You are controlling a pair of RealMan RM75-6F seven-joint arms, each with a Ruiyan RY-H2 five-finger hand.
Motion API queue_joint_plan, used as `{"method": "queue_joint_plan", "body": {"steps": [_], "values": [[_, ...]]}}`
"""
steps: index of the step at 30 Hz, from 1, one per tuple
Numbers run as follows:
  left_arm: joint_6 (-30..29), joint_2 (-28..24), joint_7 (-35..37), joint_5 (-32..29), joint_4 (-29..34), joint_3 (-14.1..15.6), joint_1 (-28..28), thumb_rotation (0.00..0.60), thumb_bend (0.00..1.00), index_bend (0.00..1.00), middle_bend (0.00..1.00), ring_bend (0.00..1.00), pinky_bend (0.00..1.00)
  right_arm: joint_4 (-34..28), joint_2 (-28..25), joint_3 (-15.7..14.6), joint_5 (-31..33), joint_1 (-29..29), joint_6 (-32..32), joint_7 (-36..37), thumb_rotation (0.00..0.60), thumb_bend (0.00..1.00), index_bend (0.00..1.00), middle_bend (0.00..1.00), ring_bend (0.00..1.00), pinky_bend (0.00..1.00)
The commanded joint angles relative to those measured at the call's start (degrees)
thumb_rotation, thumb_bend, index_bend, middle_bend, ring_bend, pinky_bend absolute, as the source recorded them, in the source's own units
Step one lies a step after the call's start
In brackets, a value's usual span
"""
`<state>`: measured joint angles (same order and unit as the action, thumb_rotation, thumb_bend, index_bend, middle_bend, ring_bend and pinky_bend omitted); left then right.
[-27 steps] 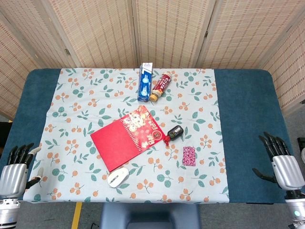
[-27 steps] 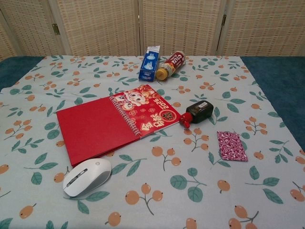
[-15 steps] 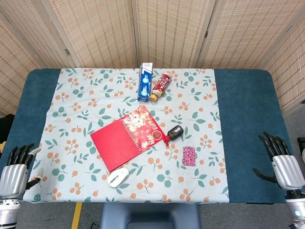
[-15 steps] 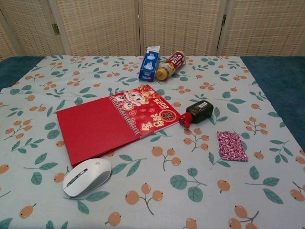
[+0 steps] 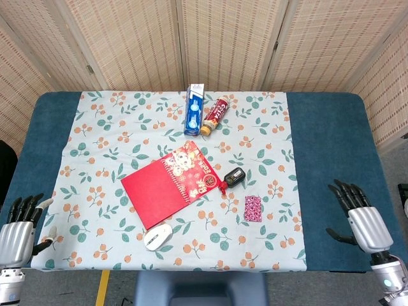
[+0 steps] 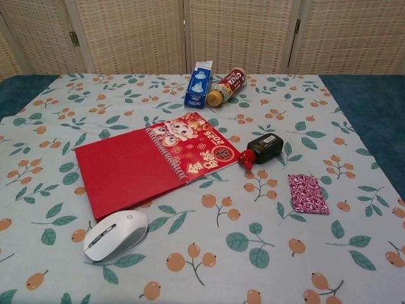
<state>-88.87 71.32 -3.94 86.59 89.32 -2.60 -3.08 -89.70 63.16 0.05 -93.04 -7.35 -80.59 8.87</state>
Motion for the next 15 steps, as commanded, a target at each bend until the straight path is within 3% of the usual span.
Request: {"method": "queue_joint_plan", "body": {"steps": [1,5,7,11,15], "values": [[0.0,0.0,0.4,-0.1,-0.3,0.1,0.1,0.600,0.43,0.23,0.13,0.11,0.00,-0.9,0.7,-0.5,-0.8,-2.1,3.2,-0.9,0.600,0.20,0.08,0.06,0.00,0.00],[0.4,0.1,1.0,-0.3,-0.7,0.3,0.2,0.600,0.43,0.23,0.13,0.11,0.00,-2.0,1.7,-0.5,-0.3,-4.5,7.2,-0.6,0.600,0.20,0.22,0.06,0.00,0.00],[0.6,0.1,1.3,-0.4,-1.0,0.3,0.2,0.600,0.43,0.23,0.13,0.11,0.00,-2.5,2.4,-0.5,0.2,-5.8,9.5,-0.7,0.568,0.21,0.25,0.06,0.00,0.00],[0.7,0.2,2.1,-0.6,-1.7,0.4,0.4,0.600,0.43,0.24,0.13,0.11,0.00,-3.6,3.3,-0.4,1.7,-8.0,13.5,0.9,0.329,0.21,0.32,0.06,0.00,0.00],[0.8,0.3,2.7,-0.8,-2.3,0.4,0.4,0.600,0.43,0.24,0.13,0.12,0.00,-2.7,4.9,0.0,2.3,-9.4,15.0,0.7,0.212,0.21,0.35,0.06,0.00,0.00]]}}
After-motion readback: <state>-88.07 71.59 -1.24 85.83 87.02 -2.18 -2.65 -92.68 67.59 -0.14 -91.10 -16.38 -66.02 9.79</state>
